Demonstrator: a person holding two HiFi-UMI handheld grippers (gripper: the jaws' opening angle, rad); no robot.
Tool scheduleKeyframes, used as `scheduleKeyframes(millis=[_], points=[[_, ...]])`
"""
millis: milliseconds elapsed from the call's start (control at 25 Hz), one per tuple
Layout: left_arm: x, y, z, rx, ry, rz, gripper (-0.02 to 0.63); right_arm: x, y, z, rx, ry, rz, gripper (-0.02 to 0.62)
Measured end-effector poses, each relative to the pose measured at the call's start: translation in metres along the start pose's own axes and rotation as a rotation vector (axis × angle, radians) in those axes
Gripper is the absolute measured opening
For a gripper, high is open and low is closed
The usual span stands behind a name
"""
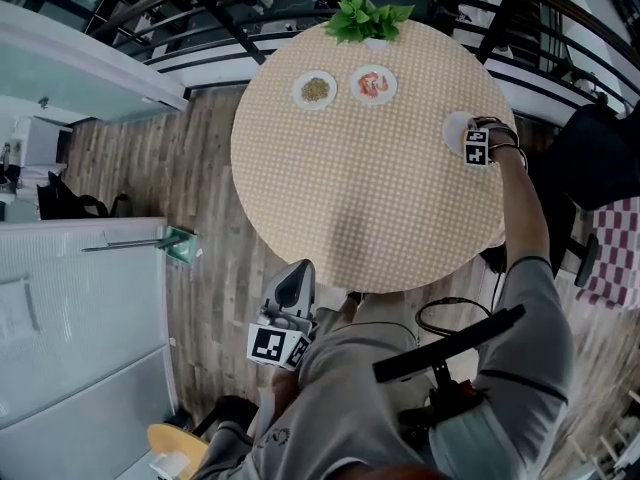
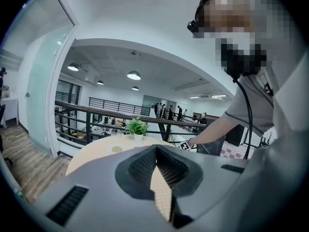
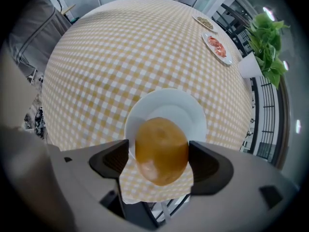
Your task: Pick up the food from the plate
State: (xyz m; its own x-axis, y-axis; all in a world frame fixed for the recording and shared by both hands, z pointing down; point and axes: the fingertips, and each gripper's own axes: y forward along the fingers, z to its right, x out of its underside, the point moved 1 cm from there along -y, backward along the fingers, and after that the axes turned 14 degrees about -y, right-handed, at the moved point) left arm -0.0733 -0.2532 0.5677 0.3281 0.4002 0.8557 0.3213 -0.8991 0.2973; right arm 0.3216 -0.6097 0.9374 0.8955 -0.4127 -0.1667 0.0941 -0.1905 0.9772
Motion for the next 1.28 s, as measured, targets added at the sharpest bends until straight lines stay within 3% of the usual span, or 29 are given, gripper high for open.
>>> scheduleKeyframes(millis=[240,800,920,1280], points=[[0.002,0.001,0.0,-0.007,-0.002,-0.002,0.011,-0.002,0.007,-0.006,-0.065,-0.001,-0.004,0.376],[0.002,-0.002,-0.001,-0.028,-0.001,0.002,0.011,-0.003,0.009,-0.005,-0.1,0.015,-0.002,0.376],[0.003,-0.002,-0.001,-0.027,-0.001,-0.001,0.011,-0.005,0.007,-0.007,-0.133,0.087,0.007,0.364],[0.001,-0.006,-0.002,-0.029,-0.011,0.012,0.011,-0.007,-0.007,0.006,-0.071,0.201,0.055,0.362]])
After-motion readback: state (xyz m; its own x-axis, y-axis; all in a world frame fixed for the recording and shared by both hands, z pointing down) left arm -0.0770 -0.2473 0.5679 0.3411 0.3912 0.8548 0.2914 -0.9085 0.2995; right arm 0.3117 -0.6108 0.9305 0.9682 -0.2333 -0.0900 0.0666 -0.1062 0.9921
